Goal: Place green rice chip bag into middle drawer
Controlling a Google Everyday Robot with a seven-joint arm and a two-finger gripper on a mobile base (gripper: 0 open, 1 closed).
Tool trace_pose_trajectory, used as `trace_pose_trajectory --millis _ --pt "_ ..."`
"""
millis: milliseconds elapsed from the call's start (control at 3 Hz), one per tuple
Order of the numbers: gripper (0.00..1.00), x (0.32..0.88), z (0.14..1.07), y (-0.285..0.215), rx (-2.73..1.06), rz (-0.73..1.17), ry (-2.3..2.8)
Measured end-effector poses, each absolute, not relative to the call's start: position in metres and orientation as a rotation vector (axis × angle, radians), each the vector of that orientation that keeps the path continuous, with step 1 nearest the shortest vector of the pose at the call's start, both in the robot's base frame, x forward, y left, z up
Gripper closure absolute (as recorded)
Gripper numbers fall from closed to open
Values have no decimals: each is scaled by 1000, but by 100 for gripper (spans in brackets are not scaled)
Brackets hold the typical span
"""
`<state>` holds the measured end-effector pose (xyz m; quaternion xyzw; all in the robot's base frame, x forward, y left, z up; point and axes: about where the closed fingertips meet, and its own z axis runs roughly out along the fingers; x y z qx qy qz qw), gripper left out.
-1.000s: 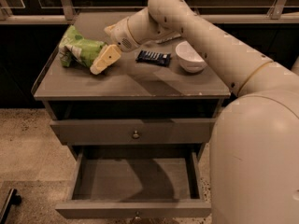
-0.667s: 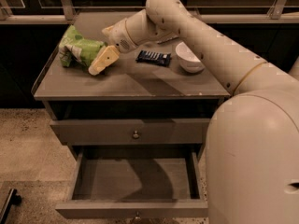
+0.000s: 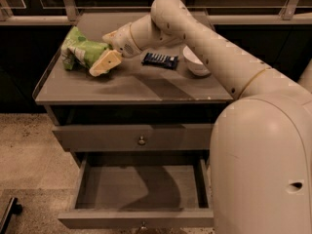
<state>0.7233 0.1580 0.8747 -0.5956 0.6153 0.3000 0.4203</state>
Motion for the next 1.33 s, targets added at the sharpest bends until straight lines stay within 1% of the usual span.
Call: trace_pose_trajectory --millis 1000,1333 --pt "87 723 874 158 -1493 753 1542" --pt "100 723 874 158 -1493 753 1542"
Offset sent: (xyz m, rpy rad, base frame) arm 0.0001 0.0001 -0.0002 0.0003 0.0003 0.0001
